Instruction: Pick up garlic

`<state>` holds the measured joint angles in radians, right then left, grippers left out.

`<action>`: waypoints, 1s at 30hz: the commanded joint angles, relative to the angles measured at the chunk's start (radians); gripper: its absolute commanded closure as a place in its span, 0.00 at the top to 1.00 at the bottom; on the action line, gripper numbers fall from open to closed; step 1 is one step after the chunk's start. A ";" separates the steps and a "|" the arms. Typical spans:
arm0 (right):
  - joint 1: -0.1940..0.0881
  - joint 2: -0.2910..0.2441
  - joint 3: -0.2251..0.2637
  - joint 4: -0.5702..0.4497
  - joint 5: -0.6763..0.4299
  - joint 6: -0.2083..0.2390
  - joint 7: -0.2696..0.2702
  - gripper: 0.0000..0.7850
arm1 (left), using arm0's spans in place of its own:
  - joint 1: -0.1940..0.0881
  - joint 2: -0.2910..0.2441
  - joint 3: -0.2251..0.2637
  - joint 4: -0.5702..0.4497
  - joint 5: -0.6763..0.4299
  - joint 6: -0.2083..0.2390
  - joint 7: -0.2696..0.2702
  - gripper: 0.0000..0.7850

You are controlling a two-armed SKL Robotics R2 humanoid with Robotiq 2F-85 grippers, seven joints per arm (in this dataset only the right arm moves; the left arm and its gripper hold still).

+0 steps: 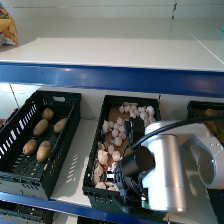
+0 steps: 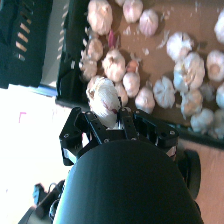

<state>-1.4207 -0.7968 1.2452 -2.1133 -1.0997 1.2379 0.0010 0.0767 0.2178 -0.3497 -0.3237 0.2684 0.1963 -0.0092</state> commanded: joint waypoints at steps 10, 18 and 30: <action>-0.020 -0.037 -0.035 -0.068 -0.167 0.045 -0.005 0.00 | 0.000 0.000 0.000 0.000 0.000 0.000 0.000 0.00; -0.032 -0.028 -0.046 -0.068 -0.257 0.070 -0.015 0.00 | 0.000 0.000 0.000 0.000 0.000 0.000 0.000 0.00; -0.044 0.016 -0.051 -0.033 -0.381 0.134 -0.028 0.00 | 0.000 0.000 0.000 0.000 0.000 0.000 0.000 0.00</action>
<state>-1.4616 -0.7976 1.1914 -2.1621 -1.4690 1.3556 -0.0244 0.0767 0.2178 -0.3497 -0.3237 0.2684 0.1963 -0.0092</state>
